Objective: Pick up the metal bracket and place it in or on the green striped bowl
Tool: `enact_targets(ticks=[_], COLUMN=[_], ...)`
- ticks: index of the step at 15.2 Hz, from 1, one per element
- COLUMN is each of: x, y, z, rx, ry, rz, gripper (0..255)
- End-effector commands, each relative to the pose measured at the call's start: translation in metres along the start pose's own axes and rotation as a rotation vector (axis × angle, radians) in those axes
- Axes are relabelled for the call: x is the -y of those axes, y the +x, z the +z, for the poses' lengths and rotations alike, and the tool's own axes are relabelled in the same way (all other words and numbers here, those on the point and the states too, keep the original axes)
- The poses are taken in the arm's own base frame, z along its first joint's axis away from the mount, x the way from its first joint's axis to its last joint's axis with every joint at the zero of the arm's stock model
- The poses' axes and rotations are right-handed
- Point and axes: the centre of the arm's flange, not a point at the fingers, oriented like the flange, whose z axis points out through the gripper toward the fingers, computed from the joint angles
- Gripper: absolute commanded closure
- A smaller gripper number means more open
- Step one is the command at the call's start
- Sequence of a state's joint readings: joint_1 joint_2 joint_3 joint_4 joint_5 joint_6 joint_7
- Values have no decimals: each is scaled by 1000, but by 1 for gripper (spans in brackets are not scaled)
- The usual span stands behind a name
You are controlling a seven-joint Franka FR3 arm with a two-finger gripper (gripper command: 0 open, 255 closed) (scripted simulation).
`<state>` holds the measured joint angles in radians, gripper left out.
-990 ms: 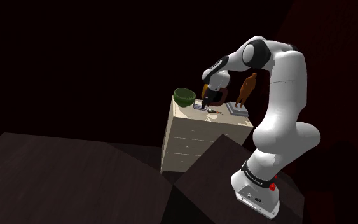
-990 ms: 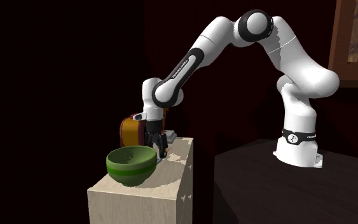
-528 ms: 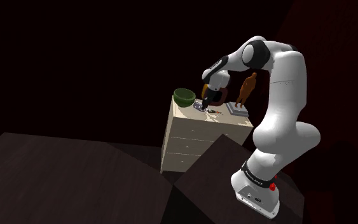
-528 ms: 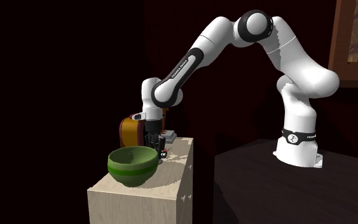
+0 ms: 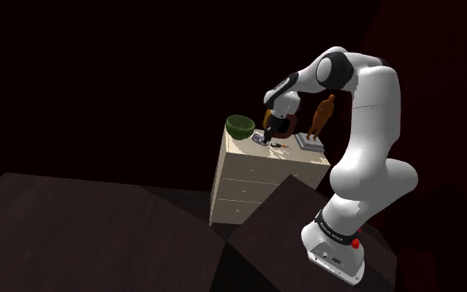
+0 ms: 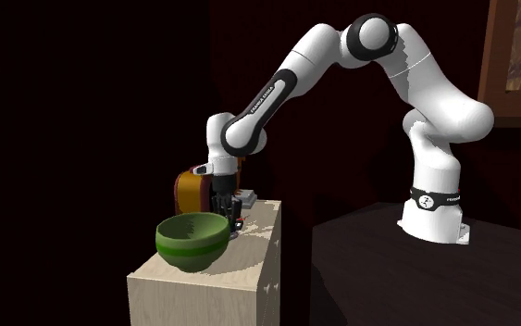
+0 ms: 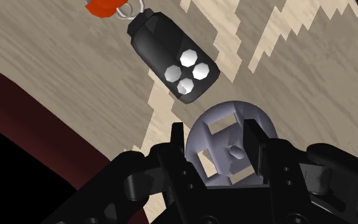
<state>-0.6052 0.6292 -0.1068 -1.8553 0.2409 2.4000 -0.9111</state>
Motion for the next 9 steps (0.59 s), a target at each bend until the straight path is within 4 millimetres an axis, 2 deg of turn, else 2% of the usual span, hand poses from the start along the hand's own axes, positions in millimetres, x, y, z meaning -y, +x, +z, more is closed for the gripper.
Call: enact_targets(ticks=[1,9], x=[1,6], y=[-4,-3], z=[0,-42], rx=[12,12], ry=[10,10], rz=[6,6], gripper=[255,255])
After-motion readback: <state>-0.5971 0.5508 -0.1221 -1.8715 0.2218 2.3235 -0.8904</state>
